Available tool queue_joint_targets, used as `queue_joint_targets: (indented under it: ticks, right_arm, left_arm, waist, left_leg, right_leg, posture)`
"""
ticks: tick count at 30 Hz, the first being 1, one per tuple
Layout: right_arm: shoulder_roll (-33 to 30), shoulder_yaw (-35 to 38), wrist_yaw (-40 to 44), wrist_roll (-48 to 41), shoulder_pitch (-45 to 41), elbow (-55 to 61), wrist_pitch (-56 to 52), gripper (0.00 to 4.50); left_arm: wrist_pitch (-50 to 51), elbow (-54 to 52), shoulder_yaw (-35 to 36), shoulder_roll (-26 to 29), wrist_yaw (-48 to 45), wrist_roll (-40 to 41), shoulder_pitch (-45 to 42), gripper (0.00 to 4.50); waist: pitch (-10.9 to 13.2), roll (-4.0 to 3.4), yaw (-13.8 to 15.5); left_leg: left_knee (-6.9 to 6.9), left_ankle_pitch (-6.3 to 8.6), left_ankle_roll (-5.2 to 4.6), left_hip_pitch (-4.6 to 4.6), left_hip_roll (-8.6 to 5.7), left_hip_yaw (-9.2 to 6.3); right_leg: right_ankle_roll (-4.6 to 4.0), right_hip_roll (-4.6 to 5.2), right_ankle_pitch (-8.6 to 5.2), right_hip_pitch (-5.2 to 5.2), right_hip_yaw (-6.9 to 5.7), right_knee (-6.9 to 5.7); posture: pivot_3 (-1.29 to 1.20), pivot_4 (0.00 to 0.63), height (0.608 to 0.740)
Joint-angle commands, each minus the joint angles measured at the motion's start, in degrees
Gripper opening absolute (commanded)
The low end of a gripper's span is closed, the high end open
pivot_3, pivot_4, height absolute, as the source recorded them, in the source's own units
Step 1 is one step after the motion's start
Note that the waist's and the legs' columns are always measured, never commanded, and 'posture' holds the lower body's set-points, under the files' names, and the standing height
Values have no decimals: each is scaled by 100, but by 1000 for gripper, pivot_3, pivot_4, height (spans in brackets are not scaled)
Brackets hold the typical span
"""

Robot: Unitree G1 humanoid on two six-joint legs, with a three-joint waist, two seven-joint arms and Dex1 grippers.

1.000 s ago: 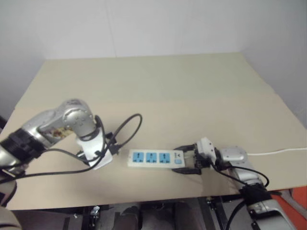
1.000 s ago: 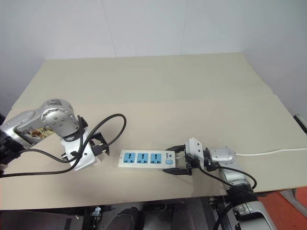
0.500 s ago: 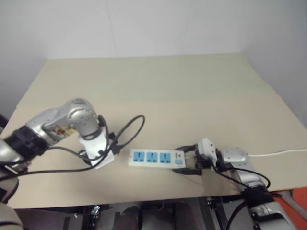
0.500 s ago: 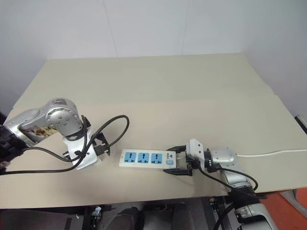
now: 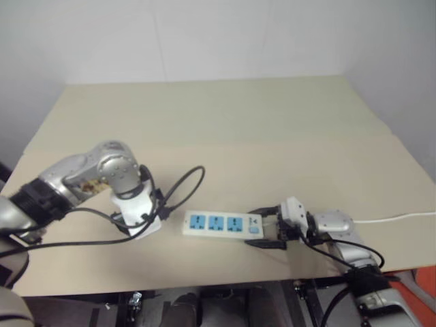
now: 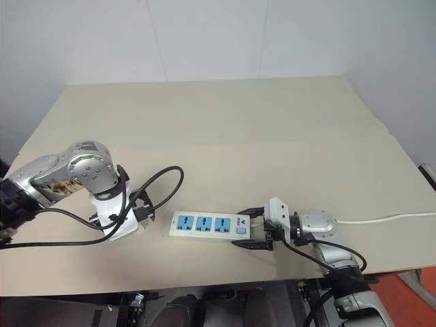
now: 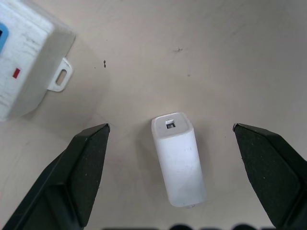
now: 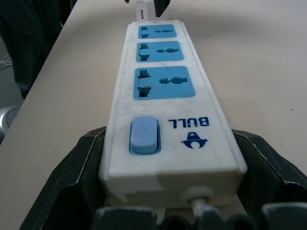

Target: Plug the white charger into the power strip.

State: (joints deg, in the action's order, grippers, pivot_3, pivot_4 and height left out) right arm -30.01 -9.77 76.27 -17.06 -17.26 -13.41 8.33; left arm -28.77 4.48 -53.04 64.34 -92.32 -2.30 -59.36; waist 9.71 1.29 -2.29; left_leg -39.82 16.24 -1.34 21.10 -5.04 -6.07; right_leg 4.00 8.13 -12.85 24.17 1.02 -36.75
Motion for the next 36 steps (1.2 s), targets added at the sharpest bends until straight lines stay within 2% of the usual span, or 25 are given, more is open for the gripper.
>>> queue_joint_targets:
  ticks: [1,15,18,23,26,28,36]
  right_arm:
    - [-114,-80,-47,193,127,-19,-99,3431]
    - [-137,-88,-142,197,182,34,-115,3431]
    - [-149,-92,-165,204,195,44,-108,3431]
    - [-164,-91,-181,205,207,50,-108,3431]
    - [-179,-93,-190,221,211,53,-97,3431]
    - [-186,-93,-193,218,214,56,-102,3431]
    - [-186,-122,-192,253,173,-33,-50,3431]
  left_arm:
    - [-138,75,-9,-15,-17,-83,-59,4500]
    - [-280,230,-171,-79,-17,-240,83,4500]
    - [-326,299,-234,-106,-17,-204,106,3977]
    - [-464,455,-169,-260,-17,-233,210,2485]
    - [-537,515,-126,-301,-17,-256,277,1433]
    - [-562,512,-158,-294,-17,-294,279,997]
    - [-292,446,285,-425,-17,-329,370,1006]
  waist:
    - [0,0,0]
    - [-1,1,1]
    - [-1,2,1]
    - [-4,3,5]
    - [-5,3,4]
    - [-7,2,4]
    - [-18,1,15]
  left_leg:
    - [0,0,0,0,0,0]
    - [-1,0,0,0,0,0]
    - [-2,0,0,0,0,0]
    - [-2,0,0,0,0,0]
    - [-2,0,0,0,0,0]
    - [-2,0,0,-1,0,0]
    - [-3,0,0,-3,0,0]
  right_leg:
    - [0,0,0,0,0,0]
    - [0,0,0,0,0,0]
    - [0,0,0,0,0,0]
    - [0,0,0,0,0,0]
    - [0,0,0,0,1,0]
    - [0,0,0,0,1,0]
    - [0,0,0,-2,2,-1]
  posture:
    - [0,150,740]
    - [0,150,740]
    - [0,150,740]
    - [0,150,740]
    - [0,150,740]
    - [0,150,740]
    - [0,150,740]
